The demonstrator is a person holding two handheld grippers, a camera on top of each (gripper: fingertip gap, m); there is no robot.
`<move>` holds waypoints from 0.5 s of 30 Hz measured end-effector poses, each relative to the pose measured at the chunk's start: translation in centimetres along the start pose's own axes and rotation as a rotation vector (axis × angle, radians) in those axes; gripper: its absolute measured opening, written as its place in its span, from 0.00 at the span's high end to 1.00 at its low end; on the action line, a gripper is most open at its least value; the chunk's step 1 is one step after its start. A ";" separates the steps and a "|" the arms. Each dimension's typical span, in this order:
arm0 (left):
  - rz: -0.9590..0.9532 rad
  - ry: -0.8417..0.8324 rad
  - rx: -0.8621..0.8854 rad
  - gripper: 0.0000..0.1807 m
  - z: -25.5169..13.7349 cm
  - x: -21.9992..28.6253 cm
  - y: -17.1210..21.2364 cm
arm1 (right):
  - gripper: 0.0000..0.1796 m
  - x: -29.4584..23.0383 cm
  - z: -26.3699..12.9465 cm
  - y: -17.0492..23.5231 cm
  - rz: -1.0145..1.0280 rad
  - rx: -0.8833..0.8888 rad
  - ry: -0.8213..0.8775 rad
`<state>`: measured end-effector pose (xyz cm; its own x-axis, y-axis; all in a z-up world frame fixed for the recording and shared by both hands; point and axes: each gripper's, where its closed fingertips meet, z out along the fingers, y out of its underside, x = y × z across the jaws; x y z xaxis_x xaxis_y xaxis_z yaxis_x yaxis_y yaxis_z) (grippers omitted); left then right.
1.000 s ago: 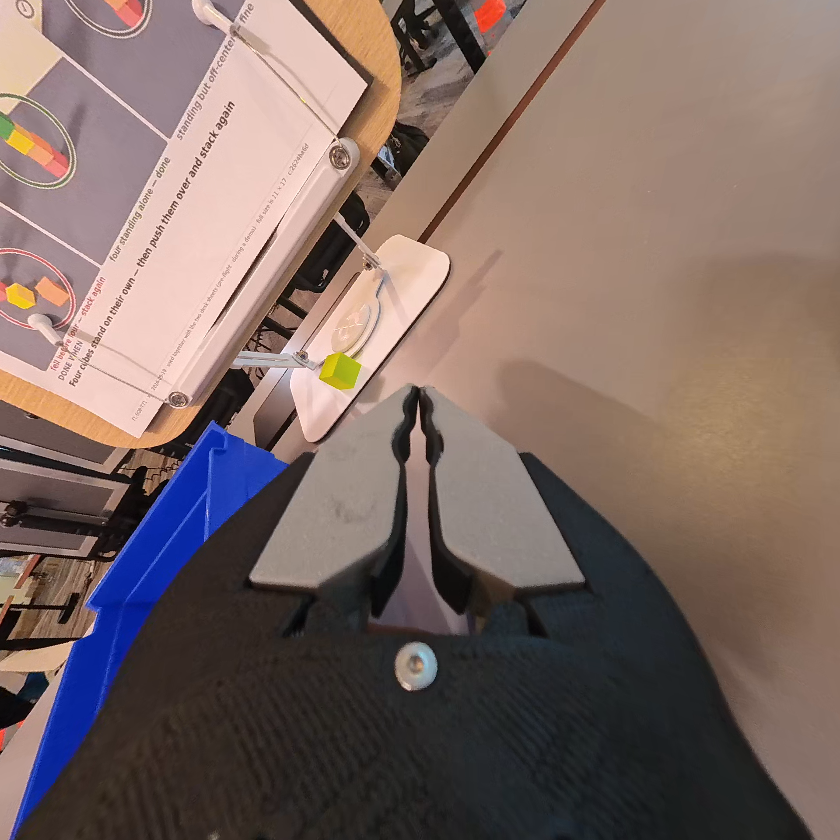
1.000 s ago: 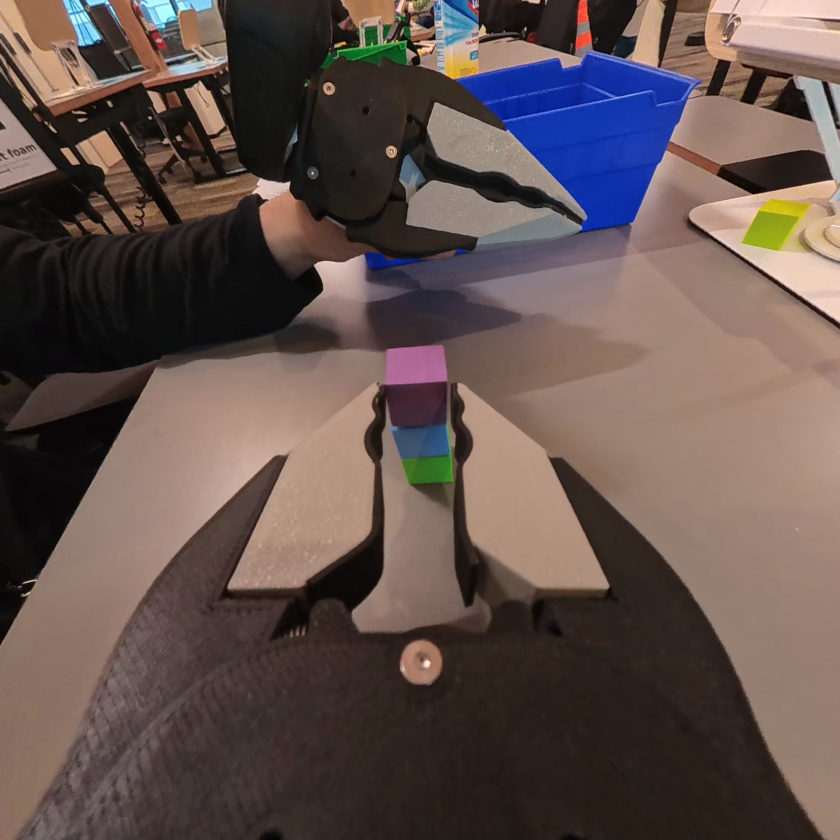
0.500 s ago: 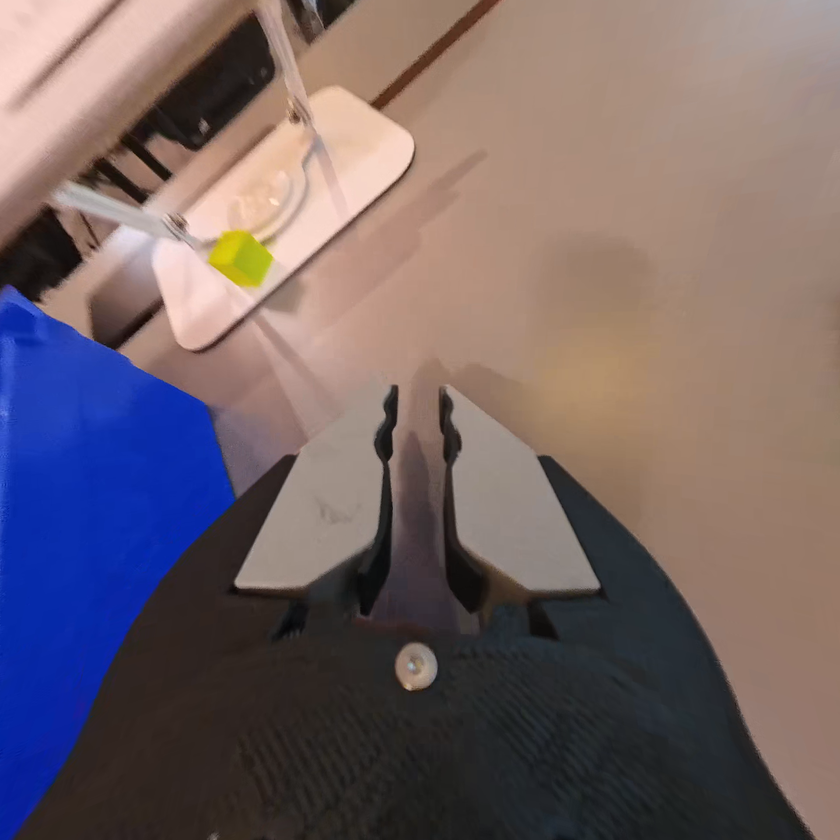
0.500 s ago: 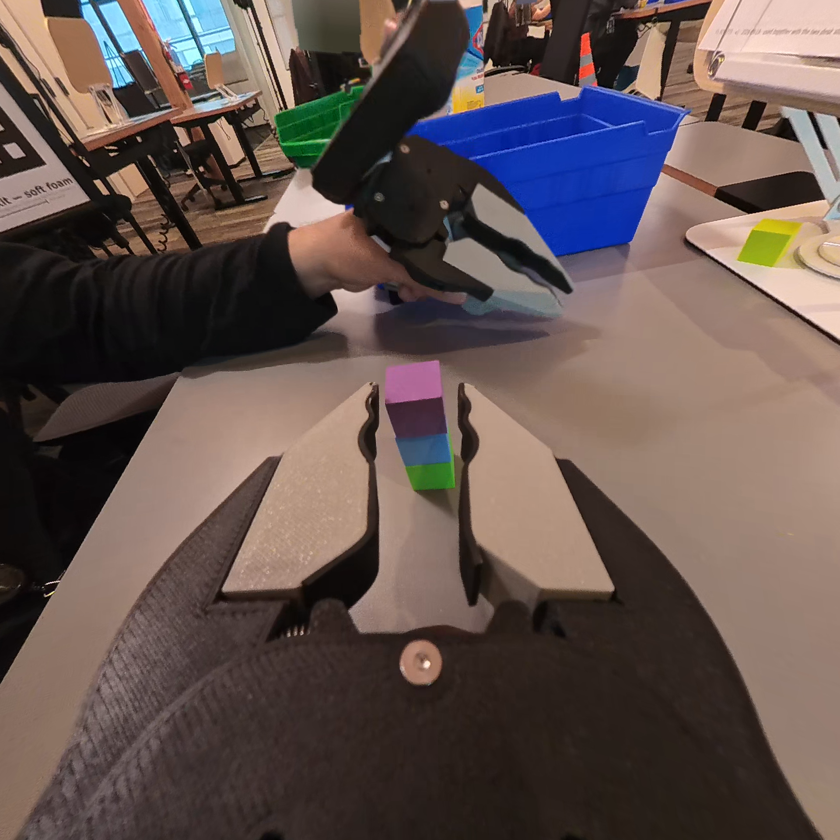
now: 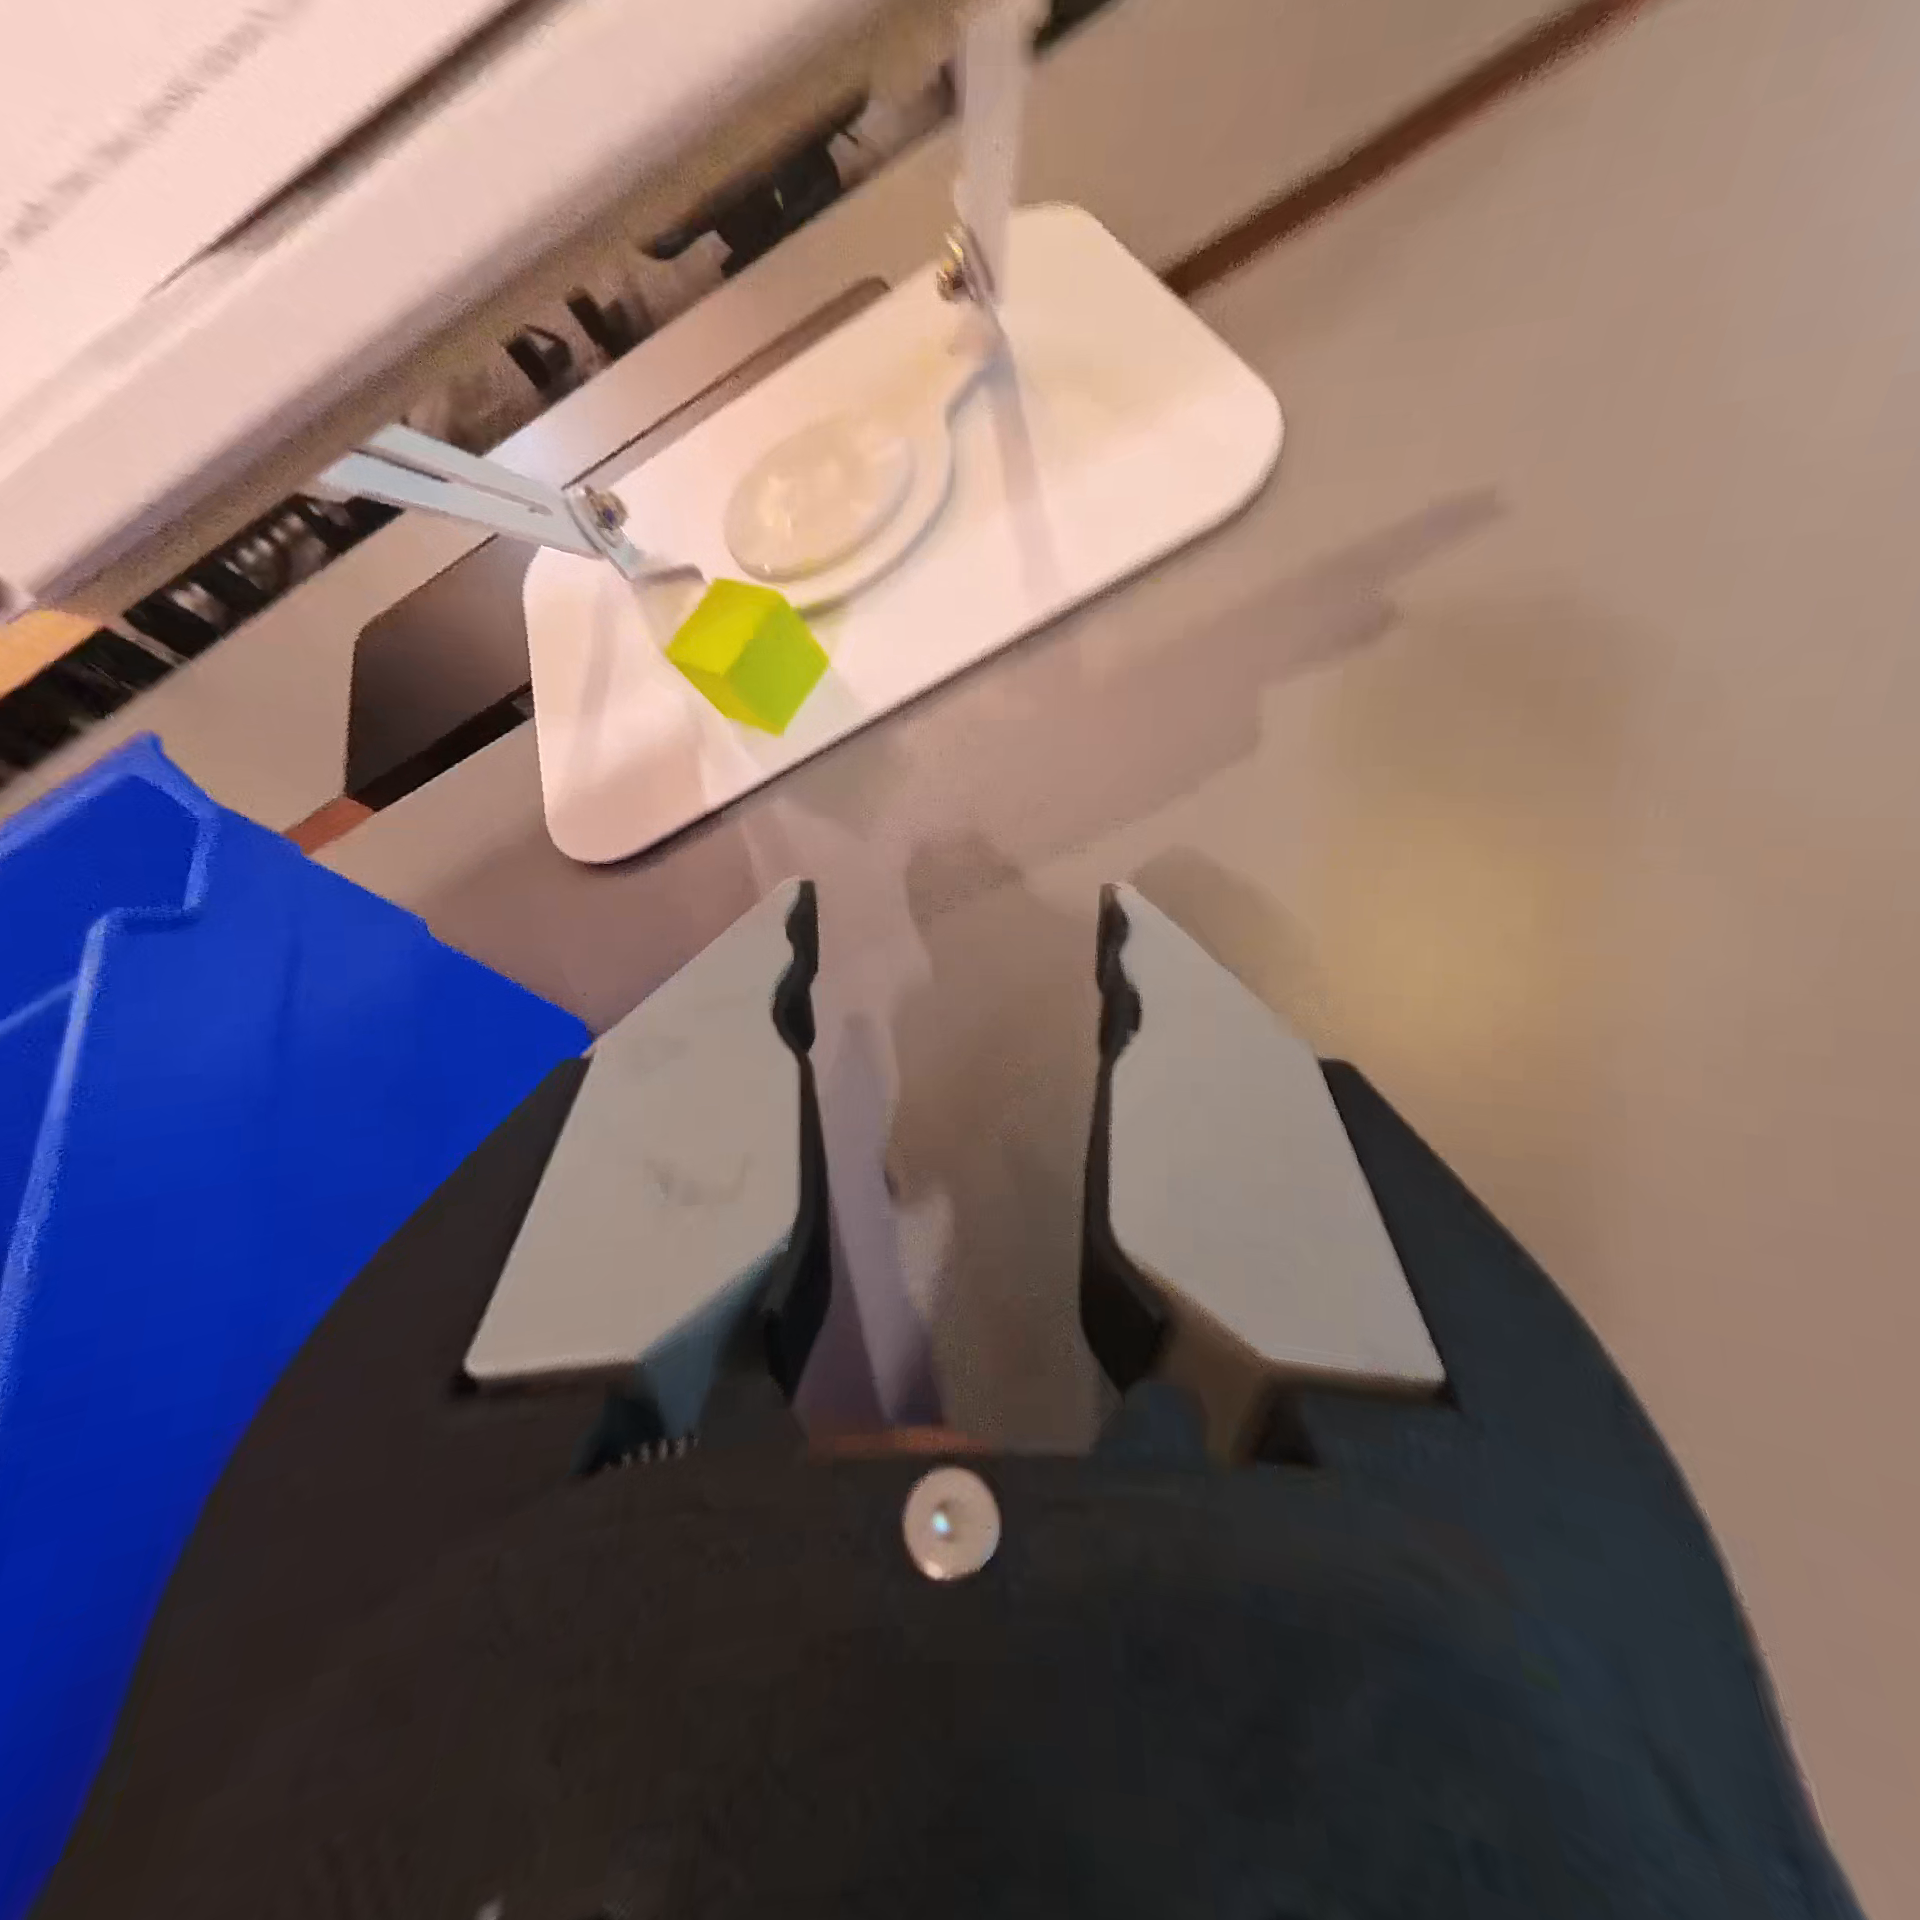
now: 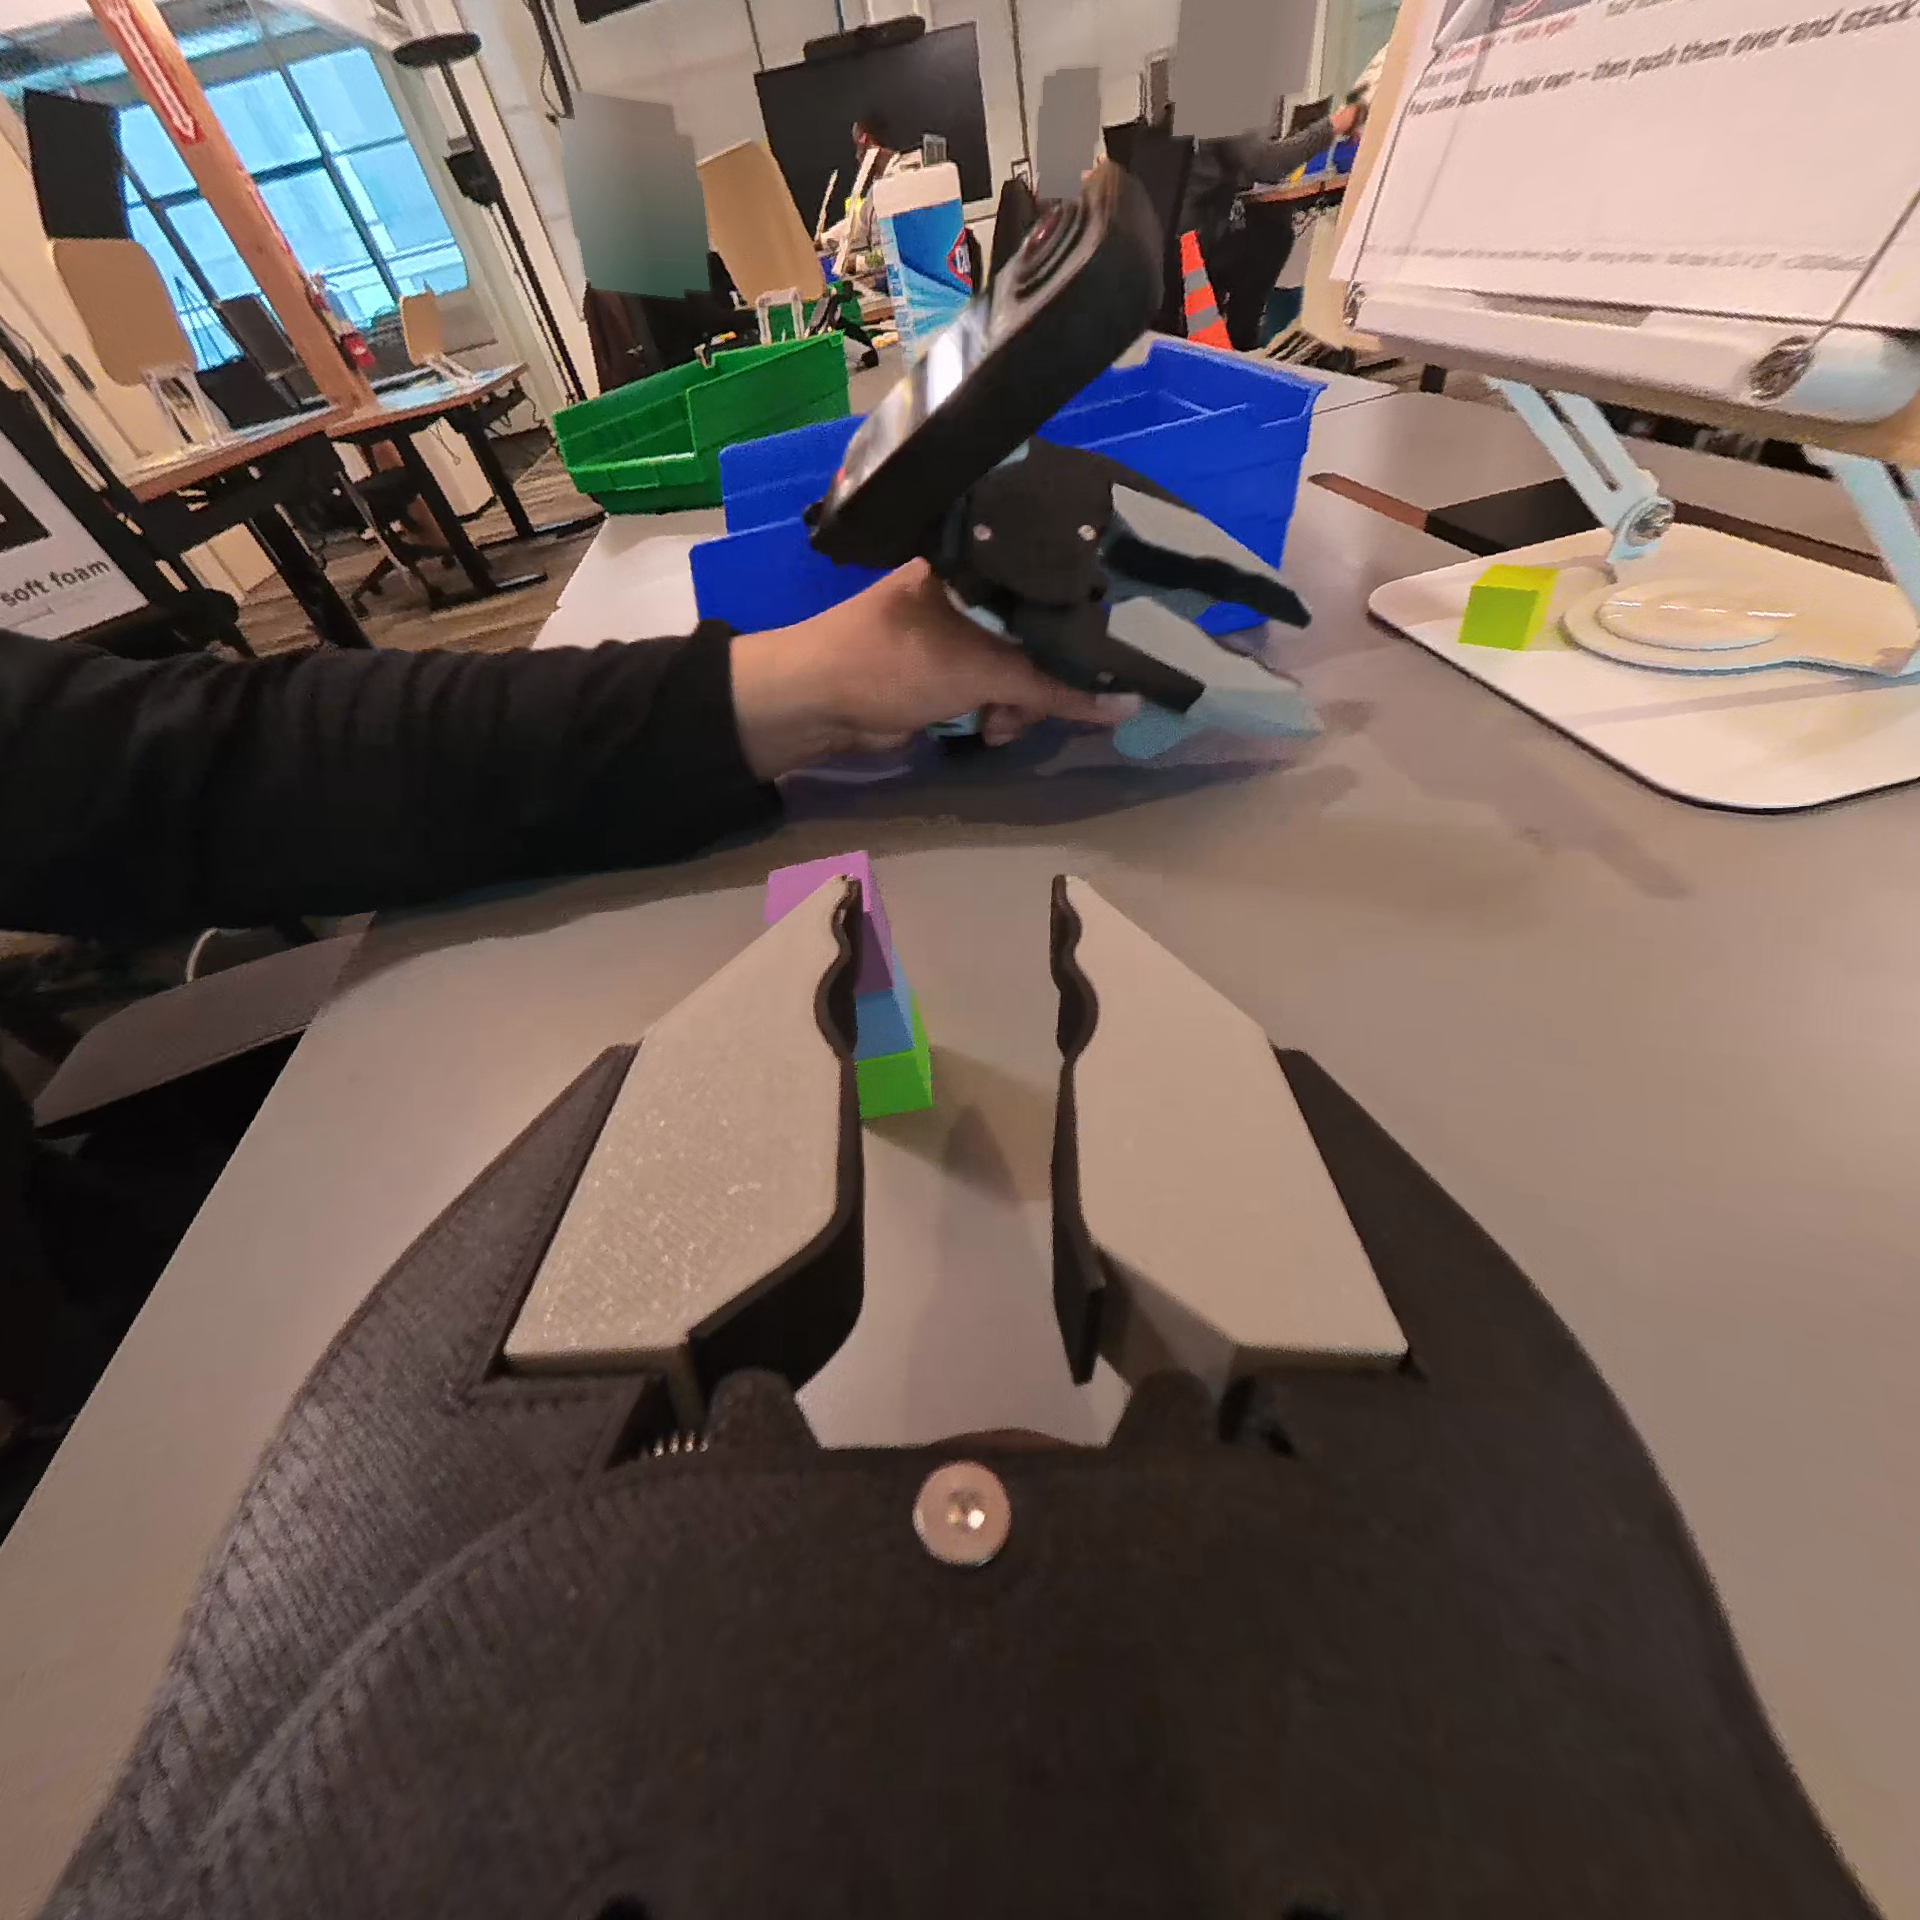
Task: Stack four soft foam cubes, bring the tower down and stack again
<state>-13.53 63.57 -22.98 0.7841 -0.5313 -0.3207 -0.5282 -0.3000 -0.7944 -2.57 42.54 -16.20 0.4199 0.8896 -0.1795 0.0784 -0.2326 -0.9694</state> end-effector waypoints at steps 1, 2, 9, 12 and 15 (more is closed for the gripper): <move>-0.074 0.018 0.018 0.70 0.5 -0.5 -0.6 | 0.81 0.1 -0.2 -0.2 -0.001 0.007 0.004; -0.136 0.033 0.028 0.69 1.1 -0.9 -1.1 | 0.81 0.2 -0.5 -0.4 -0.001 0.015 0.007; -0.233 -0.016 0.021 0.69 4.9 -3.9 -2.6 | 0.81 1.0 -1.3 -1.0 0.033 0.057 -0.002; -0.213 -0.041 -0.033 0.68 6.5 -4.4 -2.6 | 0.81 1.1 -1.4 -1.1 0.046 0.066 -0.008; -0.201 -0.056 -0.077 0.68 7.8 -4.7 -2.5 | 0.81 0.9 -1.4 -1.3 0.046 0.072 -0.019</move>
<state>-13.37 73.05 -23.50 0.8919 -0.4105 -0.1895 -0.3809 -0.4564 -0.8041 -1.05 43.06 -14.82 0.4044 0.8862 -0.2262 -0.0060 -0.2448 -0.9696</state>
